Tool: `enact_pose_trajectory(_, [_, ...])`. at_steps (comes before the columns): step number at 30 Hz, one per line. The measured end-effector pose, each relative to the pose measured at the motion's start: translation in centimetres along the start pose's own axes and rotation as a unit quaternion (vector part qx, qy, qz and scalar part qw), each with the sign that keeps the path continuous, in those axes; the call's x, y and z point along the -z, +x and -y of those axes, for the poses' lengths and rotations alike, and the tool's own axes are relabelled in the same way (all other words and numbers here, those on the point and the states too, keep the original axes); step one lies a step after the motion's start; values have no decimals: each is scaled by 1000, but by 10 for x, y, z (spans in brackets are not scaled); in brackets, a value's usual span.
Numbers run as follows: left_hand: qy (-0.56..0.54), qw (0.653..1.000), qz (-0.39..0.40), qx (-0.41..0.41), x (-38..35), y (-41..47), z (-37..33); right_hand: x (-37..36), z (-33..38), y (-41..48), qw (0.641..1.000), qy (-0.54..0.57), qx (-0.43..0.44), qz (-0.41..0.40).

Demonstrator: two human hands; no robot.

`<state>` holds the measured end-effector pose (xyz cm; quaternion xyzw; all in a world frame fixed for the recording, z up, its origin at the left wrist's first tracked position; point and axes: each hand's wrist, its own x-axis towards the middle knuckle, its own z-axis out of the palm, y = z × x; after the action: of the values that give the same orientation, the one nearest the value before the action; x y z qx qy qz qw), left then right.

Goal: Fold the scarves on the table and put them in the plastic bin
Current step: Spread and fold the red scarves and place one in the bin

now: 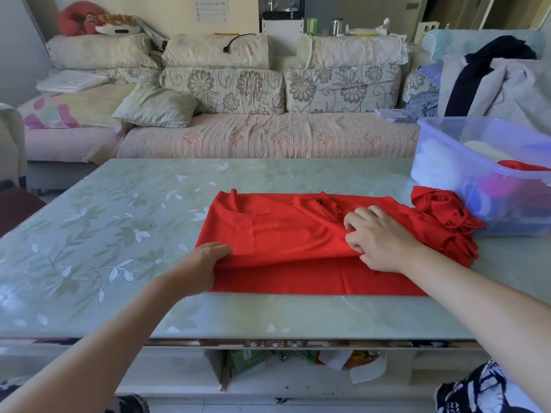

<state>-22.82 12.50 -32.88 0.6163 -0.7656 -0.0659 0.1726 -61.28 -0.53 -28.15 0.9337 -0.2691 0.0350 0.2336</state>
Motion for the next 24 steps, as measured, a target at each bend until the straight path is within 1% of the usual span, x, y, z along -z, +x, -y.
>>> enact_pose_trajectory(1, [7,1000,2,-1,5,-2,0,3,2,0,1000,1,15,8])
enact_pose_trajectory(2, [21,1000,12,2,10,-4,0,7,4,0,999,10,21,33])
enact_pose_trajectory(3, [34,999,33,9,15,-6,1,10,6,0,997,24,18,76])
enact_pose_trajectory(5, [40,994,97,37,22,-9,5,11,13,-5,978,77,-27,191])
enact_pose_trajectory(6, [45,987,141,61,26,-11,6,13,16,-7,964,109,-45,240])
enact_pose_trajectory(8, [79,962,242,97,30,-11,3,17,24,-10,938,176,-58,293])
enact_pose_trajectory(9, [96,950,279,101,32,-9,-1,18,27,-10,921,208,-67,321])
enact_pose_trajectory(11, [96,936,314,123,36,-2,-7,22,29,-8,876,284,-100,377])
enact_pose_trajectory(12, [86,931,325,141,37,2,-10,26,29,-6,855,320,-122,391])
enact_pose_trajectory(13, [71,924,337,166,39,7,-11,29,27,-2,840,351,-142,389])
enact_pose_trajectory(14, [55,921,339,185,42,12,-13,30,25,3,836,375,-163,367])
enact_pose_trajectory(15, [42,924,327,195,44,18,-13,29,22,9,845,383,-184,325])
enact_pose_trajectory(16, [24,932,301,198,45,24,-12,26,18,16,865,368,-208,269])
enact_pose_trajectory(18, [3,960,219,173,42,37,-9,15,11,30,905,301,-253,165])
enact_pose_trajectory(19, [2,974,163,158,38,47,-7,9,9,38,910,284,-273,130])
enact_pose_trajectory(21, [0,988,68,136,28,66,-1,-3,6,56,906,282,-302,94])
enact_pose_trajectory(24, [-4,996,0,87,12,94,9,-19,7,84,914,256,-306,73])
